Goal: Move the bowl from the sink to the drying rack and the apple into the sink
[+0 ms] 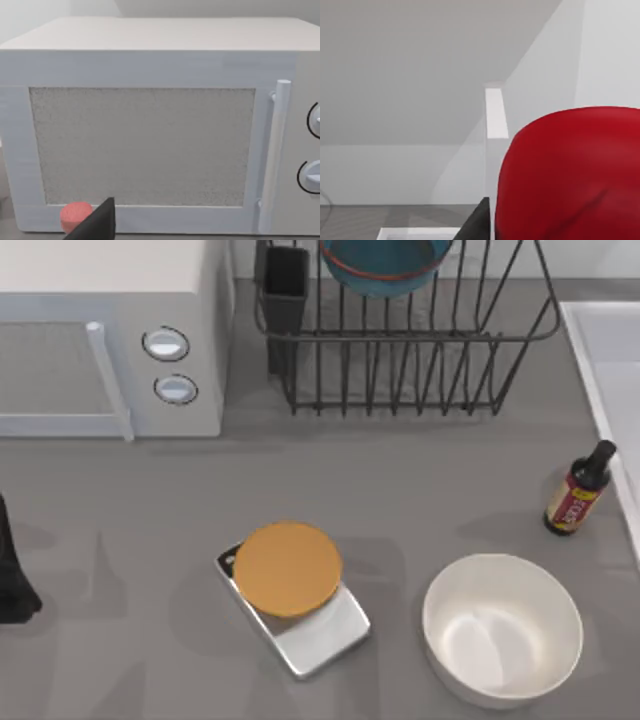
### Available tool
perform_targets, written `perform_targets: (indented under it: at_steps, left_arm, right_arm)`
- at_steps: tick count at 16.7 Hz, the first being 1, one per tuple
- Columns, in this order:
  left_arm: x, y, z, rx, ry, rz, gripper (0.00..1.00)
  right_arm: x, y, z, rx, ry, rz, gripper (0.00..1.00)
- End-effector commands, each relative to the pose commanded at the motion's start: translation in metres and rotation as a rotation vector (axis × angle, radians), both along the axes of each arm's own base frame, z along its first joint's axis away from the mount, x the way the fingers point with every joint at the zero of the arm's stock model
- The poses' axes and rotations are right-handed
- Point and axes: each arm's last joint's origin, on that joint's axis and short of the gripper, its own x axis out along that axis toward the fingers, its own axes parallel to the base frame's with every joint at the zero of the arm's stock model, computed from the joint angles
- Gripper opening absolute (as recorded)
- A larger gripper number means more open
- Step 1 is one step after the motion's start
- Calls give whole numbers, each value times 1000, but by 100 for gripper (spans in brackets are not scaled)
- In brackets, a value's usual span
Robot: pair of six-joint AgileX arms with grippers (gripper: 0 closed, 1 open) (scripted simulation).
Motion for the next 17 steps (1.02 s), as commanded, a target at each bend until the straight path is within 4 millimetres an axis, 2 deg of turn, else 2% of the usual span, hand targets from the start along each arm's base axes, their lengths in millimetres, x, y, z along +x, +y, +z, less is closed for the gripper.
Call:
perform_targets:
  at_steps: [5, 7, 9, 12, 17]
  left_arm:
    - [0, 0, 0, 0, 0, 0, 100]
    - [0, 0, 0, 0, 0, 0, 100]
    - [0, 0, 0, 0, 0, 0, 100]
    - [0, 0, 0, 0, 0, 0, 100]
    - [0, 0, 0, 0, 0, 0, 100]
  right_arm:
    - [2, 1, -1, 4, 3, 3, 0]
    - [4, -1, -9, 6, 7, 8, 0]
    - [9, -4, -25, 9, 13, 11, 0]
    - [15, -9, -62, 7, 11, 8, 0]
    - [9, -6, -121, -10, -17, 3, 0]
